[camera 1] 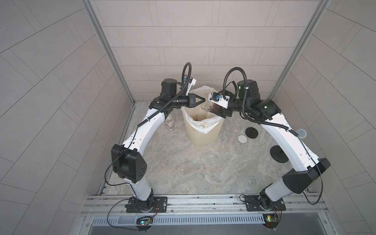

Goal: Empty the moldy dried flower tea in the jars
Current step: Pour the moldy dried flower tea into the trash bin.

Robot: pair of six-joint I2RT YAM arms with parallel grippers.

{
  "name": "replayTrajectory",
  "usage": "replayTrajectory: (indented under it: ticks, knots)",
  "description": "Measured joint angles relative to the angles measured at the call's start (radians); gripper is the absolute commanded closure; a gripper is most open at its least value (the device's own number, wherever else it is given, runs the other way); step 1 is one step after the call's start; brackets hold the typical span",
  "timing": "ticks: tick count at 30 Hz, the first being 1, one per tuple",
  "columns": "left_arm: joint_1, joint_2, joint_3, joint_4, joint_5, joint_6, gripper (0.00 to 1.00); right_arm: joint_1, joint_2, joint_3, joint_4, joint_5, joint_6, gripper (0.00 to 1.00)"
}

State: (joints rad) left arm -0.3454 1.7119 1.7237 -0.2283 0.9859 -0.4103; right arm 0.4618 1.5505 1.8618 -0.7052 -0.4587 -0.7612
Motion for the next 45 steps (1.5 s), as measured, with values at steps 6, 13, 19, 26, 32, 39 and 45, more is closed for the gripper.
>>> replayTrajectory:
  ticks: [6,13,19,26,32,39,45]
  knots:
    - [0.012,0.004,-0.034,0.105,0.029,-0.098,1.00,-0.002,-0.001,0.004,0.002,0.011,0.002,0.02]
    - [0.014,0.024,-0.040,0.172,0.068,-0.179,1.00,-0.004,-0.002,0.008,0.001,0.019,-0.010,0.00]
    - [0.014,0.024,-0.039,0.142,0.058,-0.146,1.00,-0.004,-0.004,0.010,-0.010,0.019,-0.005,0.00]
    - [0.020,0.025,0.020,-0.022,-0.033,-0.033,1.00,-0.005,-0.012,0.010,-0.017,0.021,0.007,0.00]
    - [0.041,0.028,0.025,-0.047,-0.149,-0.026,1.00,-0.013,-0.054,0.010,-0.018,0.018,0.034,0.00]
    - [0.057,0.028,0.043,-0.020,-0.225,-0.045,1.00,-0.049,-0.108,0.001,0.076,0.048,0.262,0.00]
    - [0.057,0.028,0.066,0.067,-0.245,-0.065,1.00,-0.085,-0.089,0.006,0.142,0.098,0.619,0.09]
